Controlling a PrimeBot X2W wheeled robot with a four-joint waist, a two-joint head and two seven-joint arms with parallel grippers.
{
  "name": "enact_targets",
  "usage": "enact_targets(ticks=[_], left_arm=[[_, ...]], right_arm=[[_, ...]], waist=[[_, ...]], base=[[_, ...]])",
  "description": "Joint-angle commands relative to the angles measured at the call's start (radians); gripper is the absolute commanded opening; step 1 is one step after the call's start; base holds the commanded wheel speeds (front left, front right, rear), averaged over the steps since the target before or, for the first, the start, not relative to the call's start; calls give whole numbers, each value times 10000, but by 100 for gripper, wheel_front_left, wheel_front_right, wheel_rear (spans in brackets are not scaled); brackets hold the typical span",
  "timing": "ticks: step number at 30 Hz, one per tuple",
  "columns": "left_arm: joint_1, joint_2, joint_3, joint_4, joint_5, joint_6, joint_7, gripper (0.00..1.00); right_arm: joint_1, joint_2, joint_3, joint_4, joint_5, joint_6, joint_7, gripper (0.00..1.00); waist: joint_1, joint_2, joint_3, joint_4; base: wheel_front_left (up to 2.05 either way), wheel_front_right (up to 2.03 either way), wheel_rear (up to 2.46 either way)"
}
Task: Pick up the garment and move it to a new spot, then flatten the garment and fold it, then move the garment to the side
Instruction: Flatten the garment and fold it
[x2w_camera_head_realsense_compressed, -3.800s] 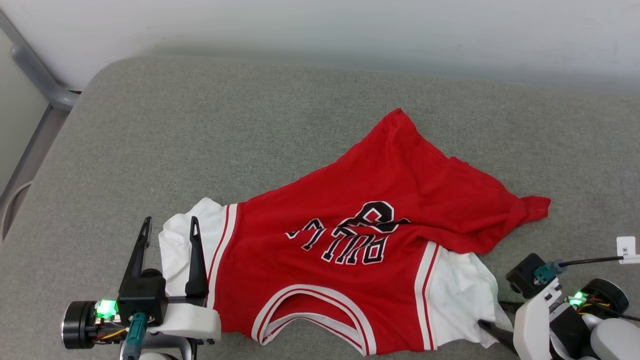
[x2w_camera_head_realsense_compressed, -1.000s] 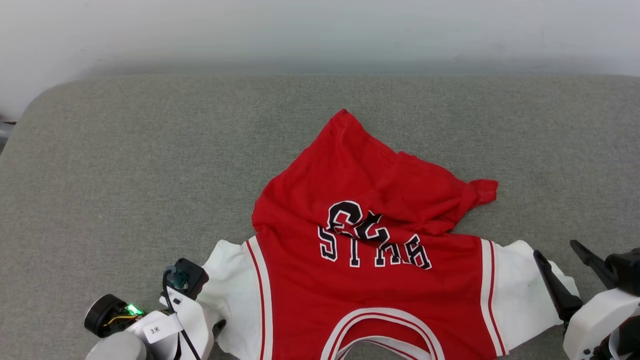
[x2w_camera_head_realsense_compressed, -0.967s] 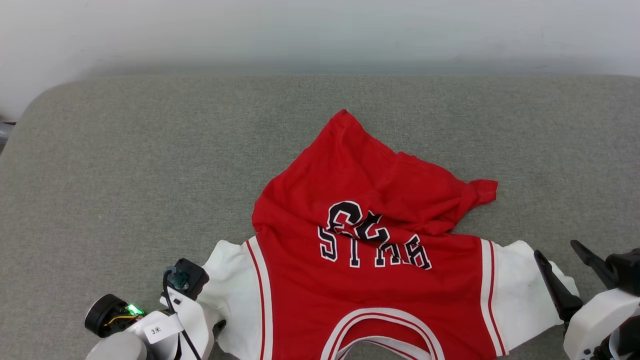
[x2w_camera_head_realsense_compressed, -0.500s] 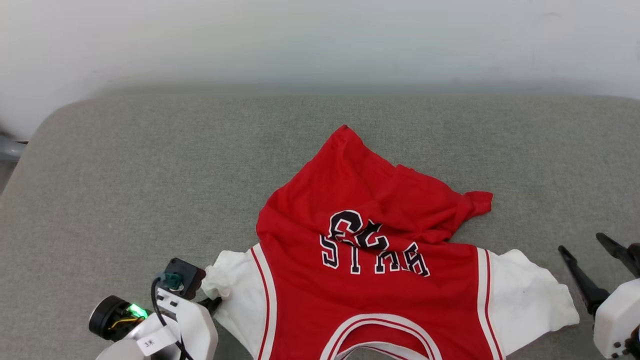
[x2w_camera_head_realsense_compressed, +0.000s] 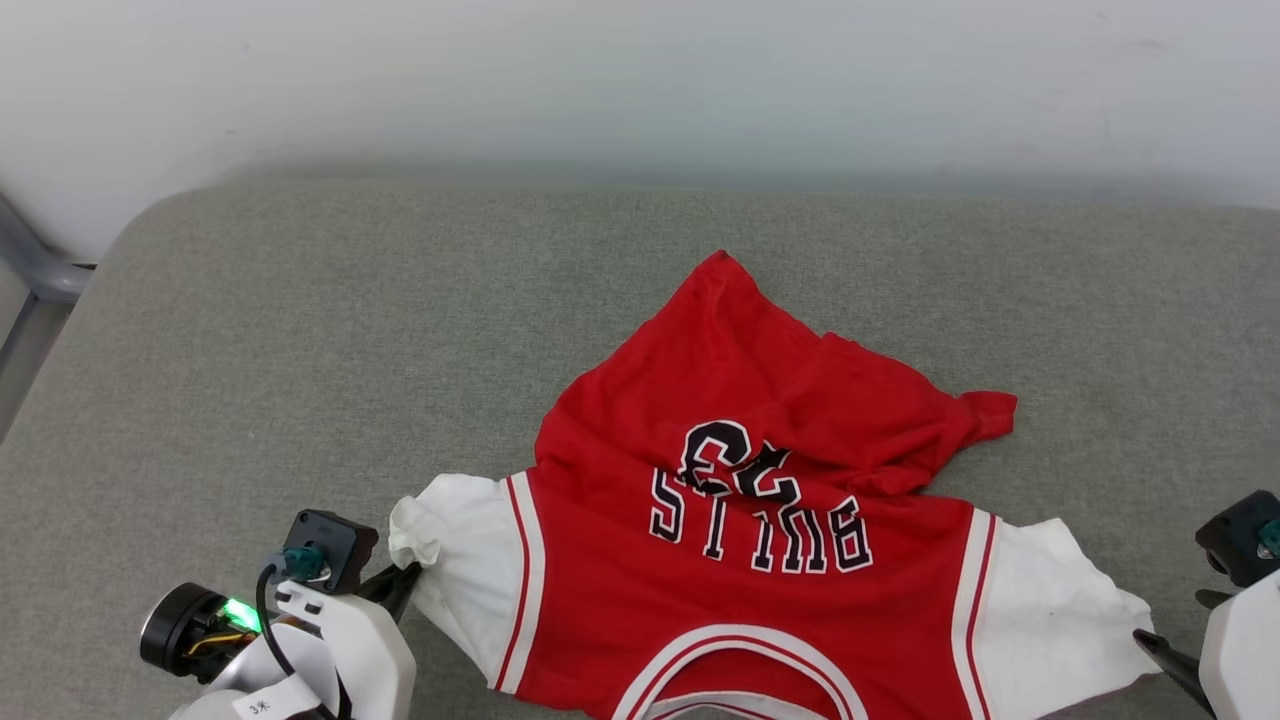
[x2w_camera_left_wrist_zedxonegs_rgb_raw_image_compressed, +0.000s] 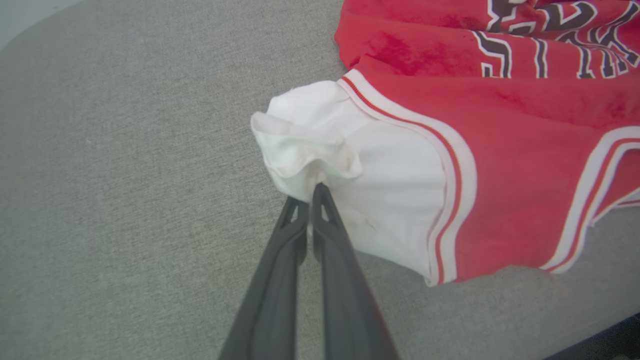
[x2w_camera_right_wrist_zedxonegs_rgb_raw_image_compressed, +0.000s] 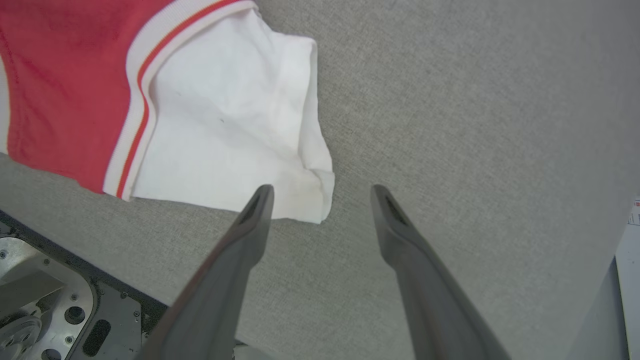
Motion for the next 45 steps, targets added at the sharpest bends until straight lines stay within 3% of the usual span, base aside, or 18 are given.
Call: enact_targets(ticks=[1, 9, 15, 20, 22, 29, 31, 34, 45], left_arm=[[-42, 26, 13, -75, 93, 64, -56, 0], [-290, -110, -105, -247, 195, 109, -118, 0], [-481, -223, -176, -152, 251, 88, -263, 0], [-525, -261, -180, -17, 180, 45, -419, 0], [-503, -250, -168, 35, 186, 49, -466, 0], [-434, -245, -112, -24, 188, 128, -777, 0], [-303, -339, 208, -634, -127, 135, -1371, 0], [-405, -254, 311, -874, -33, 140, -1615, 0], [-2350, -329, 858, -2290, 466, 80, -2478, 0]], right_arm=[[-189, 12, 110, 128, 144, -14, 76, 100], [-964, 330, 1040, 1822, 375, -14, -182, 100], [-1336, 841, 2102, 3370, 476, -13, -1080, 100], [-1523, 1311, 3011, 3945, 848, 7, -1825, 100], [-1701, 1347, 3330, 3987, 937, 15, -2175, 0], [-2296, 940, 3679, 3804, 1124, 6, -3466, 0], [-2282, 611, 3350, 3052, 1307, -14, -4315, 0], [-2255, 561, 3090, 2749, 1382, -14, -4519, 0], [-2482, 909, -128, 1041, 1404, -13, -5339, 0]], waist=[[0, 0, 73, 50], [0, 0, 412, 215], [0, 0, 680, 325], [0, 0, 758, 315], [0, 0, 733, 282], [0, 0, 326, 190], [0, 0, -200, 50], [0, 0, -341, -13], [0, 0, -665, -168]], base=[[0, 0, 0], [0, 0, 0], [0, 0, 0], [0, 0, 0], [0, 0, 0], [0, 0, 0], [0, 0, 0], [0, 0, 0], [0, 0, 0]])
